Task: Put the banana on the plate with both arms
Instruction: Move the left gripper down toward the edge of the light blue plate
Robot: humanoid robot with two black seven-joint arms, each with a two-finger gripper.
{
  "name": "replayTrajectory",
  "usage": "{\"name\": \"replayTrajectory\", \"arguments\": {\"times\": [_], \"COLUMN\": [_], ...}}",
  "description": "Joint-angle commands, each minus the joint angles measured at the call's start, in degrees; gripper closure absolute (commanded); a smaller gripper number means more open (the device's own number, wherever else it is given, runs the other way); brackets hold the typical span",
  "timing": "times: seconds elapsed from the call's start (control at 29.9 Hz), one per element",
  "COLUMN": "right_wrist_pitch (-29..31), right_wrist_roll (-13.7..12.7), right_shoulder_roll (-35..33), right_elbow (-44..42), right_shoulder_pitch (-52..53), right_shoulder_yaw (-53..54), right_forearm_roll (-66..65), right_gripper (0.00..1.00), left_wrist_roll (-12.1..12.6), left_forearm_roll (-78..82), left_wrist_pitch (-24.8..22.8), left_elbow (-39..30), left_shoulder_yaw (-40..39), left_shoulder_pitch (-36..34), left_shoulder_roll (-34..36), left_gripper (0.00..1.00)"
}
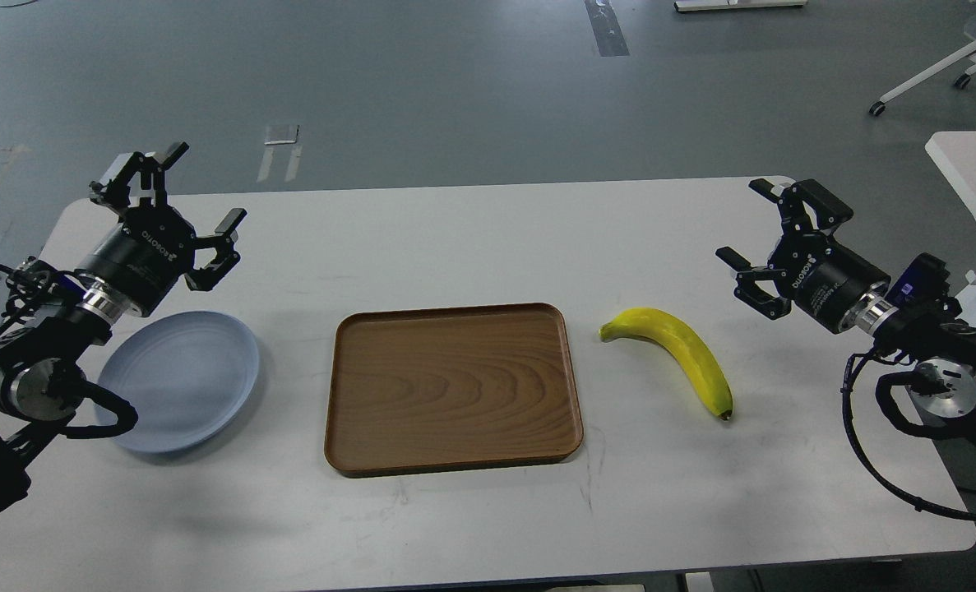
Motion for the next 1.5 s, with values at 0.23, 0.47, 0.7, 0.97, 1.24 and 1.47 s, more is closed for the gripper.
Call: {"name": "replayTrajectory", "arguments": {"times": [0.23,0.47,0.7,0.97,1.24,1.47], "right_wrist_pitch": [0.0,0.0,0.0,0.0,0.0,0.0], "right_wrist_roll": [0.0,0.0,0.0,0.0,0.0,0.0], "right_shoulder_roll": [0.64,0.72,0.81,0.81,1.43,1.34], "right_elbow": [0.05,-0.12,-0.12,-0.21,-0.3,-0.3], "right_shoulder_pitch": [0.24,0.5,0.77,0.86,1.03,0.94], "right_shoulder_yaw": [0.17,0.6,0.6,0.6,0.52,0.34], "right_forearm_roll": [0.01,0.01,0.01,-0.07,-0.07,-0.16], "right_gripper": [0.0,0.0,0.0,0.0,0.0,0.0], "left_wrist_roll": [-0.02,-0.02,-0.02,-0.02,-0.02,-0.02], "left_forearm_roll": [-0.09,-1.23,-1.23,12.53,51.34,84.6], "left_wrist_pitch": [0.0,0.0,0.0,0.0,0.0,10.05], "left_elbow": [0.14,5.58,9.72,-2.48,-16.36,-17.96], "left_shoulder_yaw": [-0.08,-3.07,-3.51,-3.16,-3.95,-2.55], "left_shoulder_pitch": [1.26,0.73,-0.24,-0.33,-4.45,-3.15], "left_shoulder_roll": [-0.19,1.65,4.29,12.72,20.28,23.62], "left_gripper": [0.0,0.0,0.0,0.0,0.0,0.0]}}
